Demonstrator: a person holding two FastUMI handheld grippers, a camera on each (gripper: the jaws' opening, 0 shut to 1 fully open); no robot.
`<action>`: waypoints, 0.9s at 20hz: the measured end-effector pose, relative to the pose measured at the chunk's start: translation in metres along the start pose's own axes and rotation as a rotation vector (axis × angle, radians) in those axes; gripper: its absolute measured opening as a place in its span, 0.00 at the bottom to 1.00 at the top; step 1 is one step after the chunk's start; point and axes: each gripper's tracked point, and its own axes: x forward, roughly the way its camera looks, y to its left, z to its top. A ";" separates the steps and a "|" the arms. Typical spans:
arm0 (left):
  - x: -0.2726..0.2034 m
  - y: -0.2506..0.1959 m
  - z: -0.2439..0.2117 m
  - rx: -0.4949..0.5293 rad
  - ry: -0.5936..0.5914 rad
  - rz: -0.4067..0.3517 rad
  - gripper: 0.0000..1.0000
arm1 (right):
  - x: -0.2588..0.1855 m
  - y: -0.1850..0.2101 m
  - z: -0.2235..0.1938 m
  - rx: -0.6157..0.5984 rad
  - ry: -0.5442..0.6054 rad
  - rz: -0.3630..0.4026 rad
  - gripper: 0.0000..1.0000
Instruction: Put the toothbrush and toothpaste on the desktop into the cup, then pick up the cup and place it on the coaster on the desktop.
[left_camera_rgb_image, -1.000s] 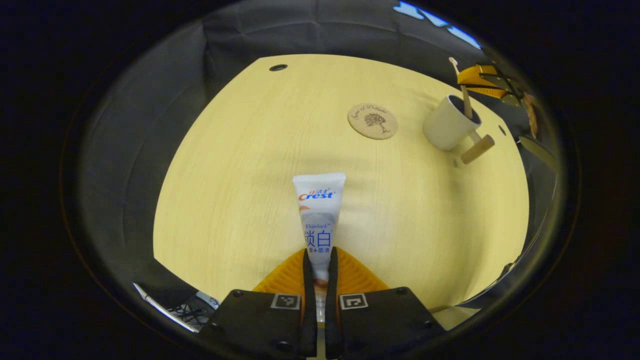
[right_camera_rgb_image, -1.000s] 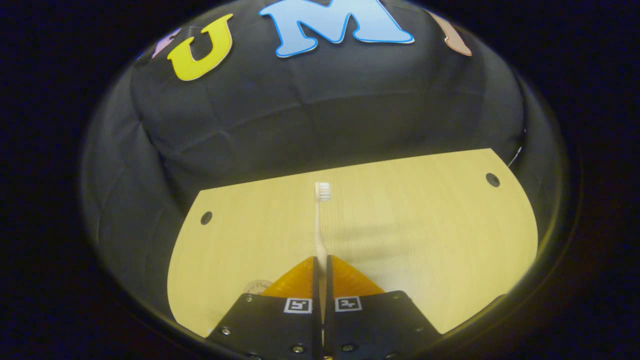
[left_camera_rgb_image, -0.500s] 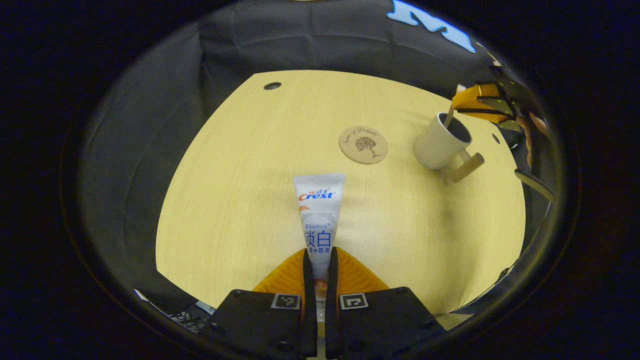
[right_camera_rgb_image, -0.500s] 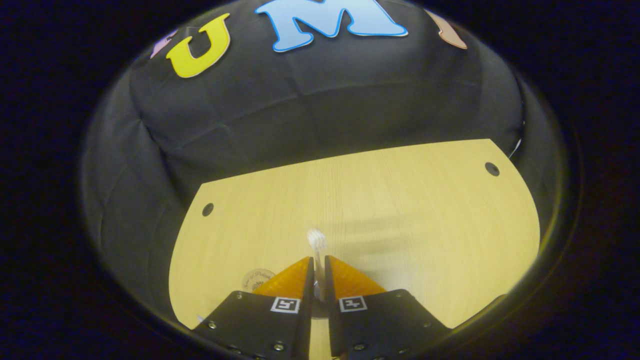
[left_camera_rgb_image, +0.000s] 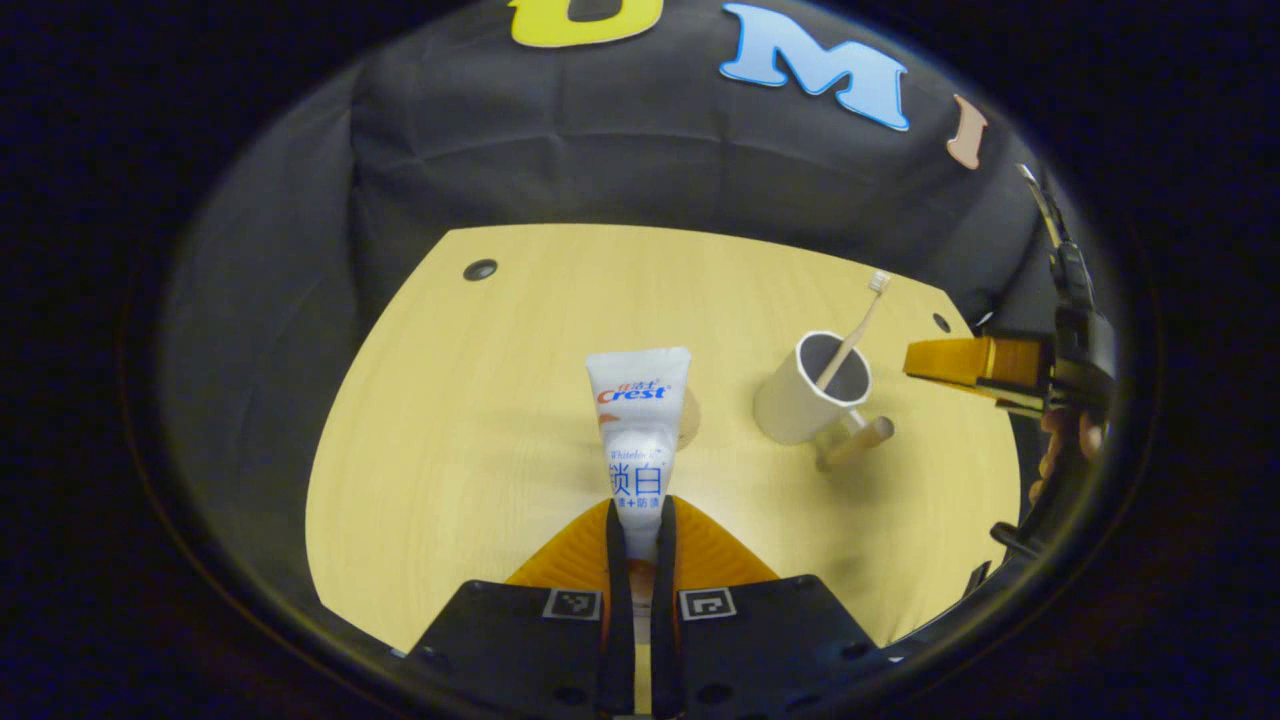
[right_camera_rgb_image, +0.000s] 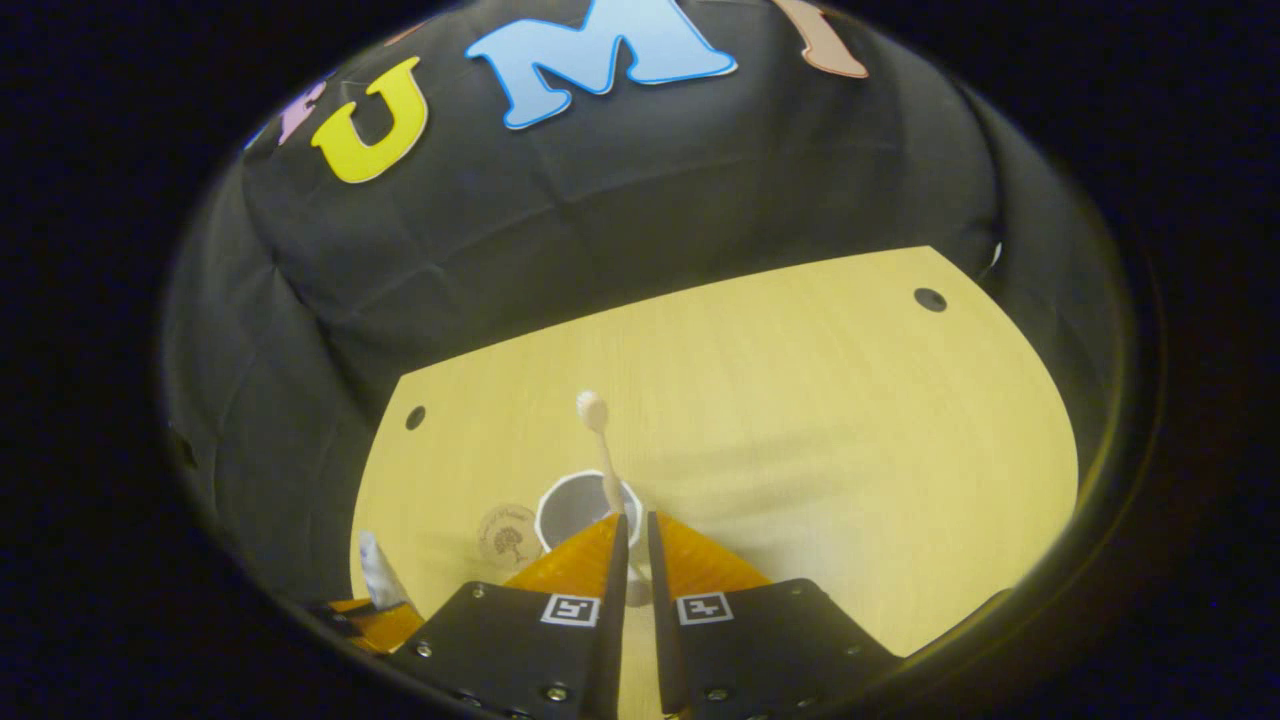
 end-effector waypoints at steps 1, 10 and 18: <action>0.001 -0.007 0.007 0.016 -0.006 -0.016 0.14 | -0.006 -0.007 -0.007 0.015 0.004 -0.009 0.13; 0.046 -0.106 0.088 0.105 -0.108 -0.235 0.14 | -0.040 -0.071 -0.068 0.104 0.066 -0.091 0.13; 0.078 -0.152 0.153 0.006 -0.224 -0.315 0.14 | -0.058 -0.137 -0.077 0.182 0.089 -0.177 0.14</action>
